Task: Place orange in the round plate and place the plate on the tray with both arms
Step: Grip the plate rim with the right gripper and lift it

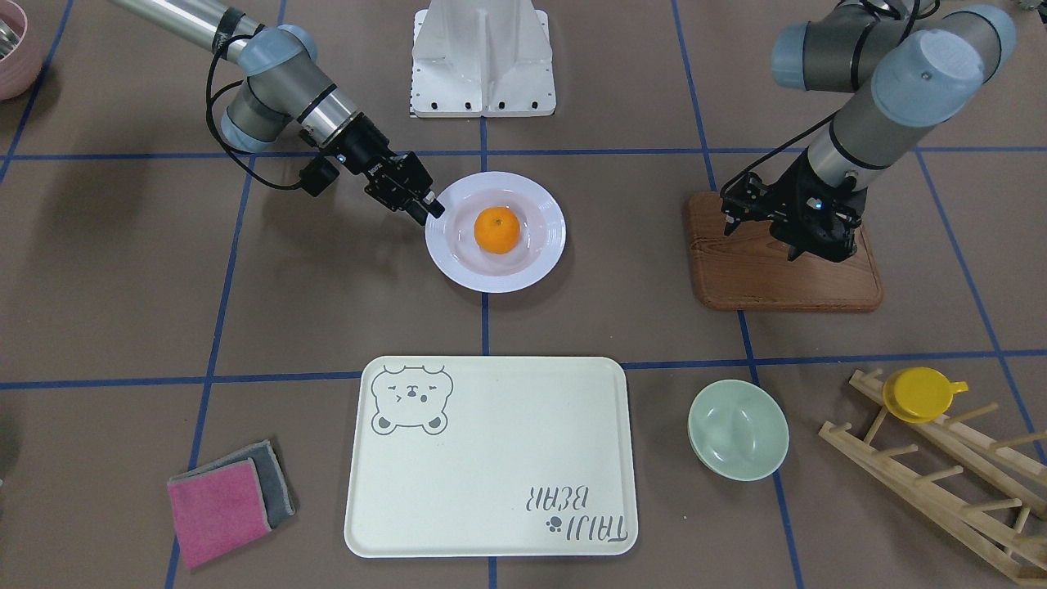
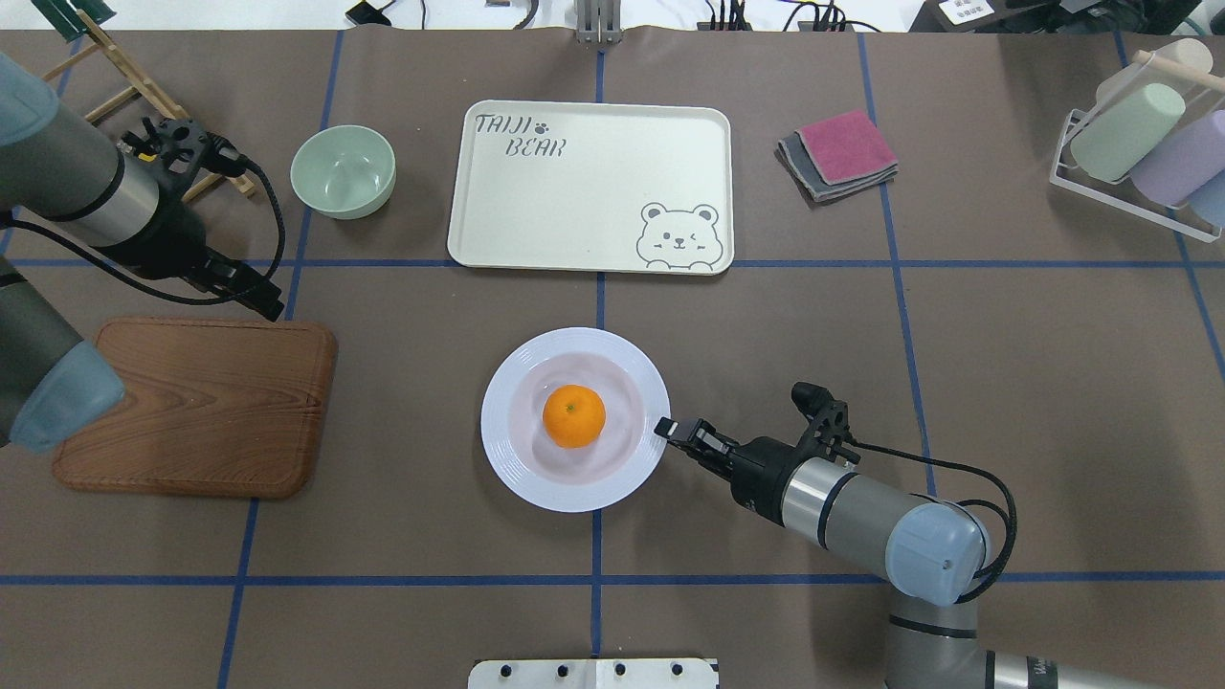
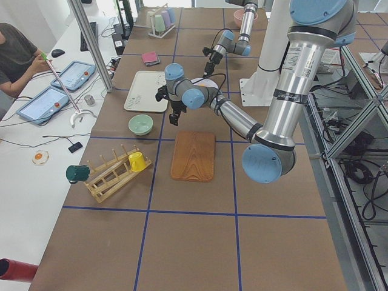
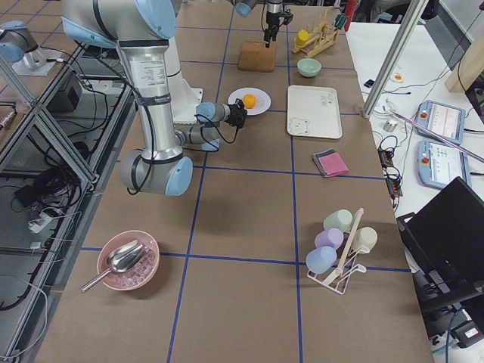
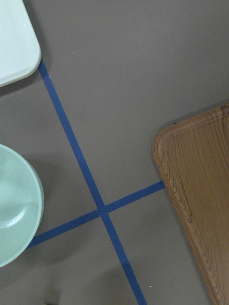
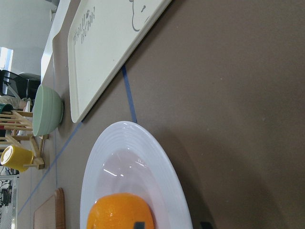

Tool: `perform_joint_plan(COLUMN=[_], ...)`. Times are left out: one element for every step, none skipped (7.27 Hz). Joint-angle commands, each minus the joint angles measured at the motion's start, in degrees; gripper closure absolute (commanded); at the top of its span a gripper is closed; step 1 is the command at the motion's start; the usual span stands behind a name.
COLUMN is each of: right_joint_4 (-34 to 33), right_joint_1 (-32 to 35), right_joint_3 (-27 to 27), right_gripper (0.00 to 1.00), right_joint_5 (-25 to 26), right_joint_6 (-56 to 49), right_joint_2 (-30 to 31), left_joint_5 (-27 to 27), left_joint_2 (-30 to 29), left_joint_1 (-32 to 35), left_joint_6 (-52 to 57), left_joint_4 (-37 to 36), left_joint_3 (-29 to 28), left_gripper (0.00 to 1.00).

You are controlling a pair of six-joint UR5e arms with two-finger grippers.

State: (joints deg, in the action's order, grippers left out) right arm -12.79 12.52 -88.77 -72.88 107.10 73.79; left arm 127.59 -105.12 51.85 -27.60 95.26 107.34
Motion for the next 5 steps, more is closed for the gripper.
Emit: perform_joint_plan(right_joint_4=[0.14, 0.22, 0.31, 1.18, 4.41], right_joint_1=[-0.04, 0.13, 0.13, 0.05, -0.13], right_joint_3=[-0.09, -1.05, -1.32, -2.02, -1.41], right_gripper=[0.92, 1.0, 1.0, 1.0, 1.0], right_joint_5=[0.11, 2.02, 5.26, 7.99, 9.58], right_joint_6=[0.3, 1.08, 1.09, 1.09, 1.09], right_joint_2=[-0.14, -0.93, -2.06, -2.6, -2.43], left_joint_5=[-0.06, -0.06, -0.06, 0.03, 0.03], left_joint_2=[0.09, 0.0, 0.09, 0.09, 0.09], left_joint_1=[0.0, 0.09, 0.0, 0.0, 0.0], left_joint_6=[0.0, 0.0, 0.0, -0.09, -0.09], left_joint_4=[-0.08, -0.08, -0.08, -0.16, -0.16], left_joint_3=[0.15, 0.15, 0.24, 0.33, 0.33], left_gripper=[0.01, 0.01, 0.01, 0.01, 0.01])
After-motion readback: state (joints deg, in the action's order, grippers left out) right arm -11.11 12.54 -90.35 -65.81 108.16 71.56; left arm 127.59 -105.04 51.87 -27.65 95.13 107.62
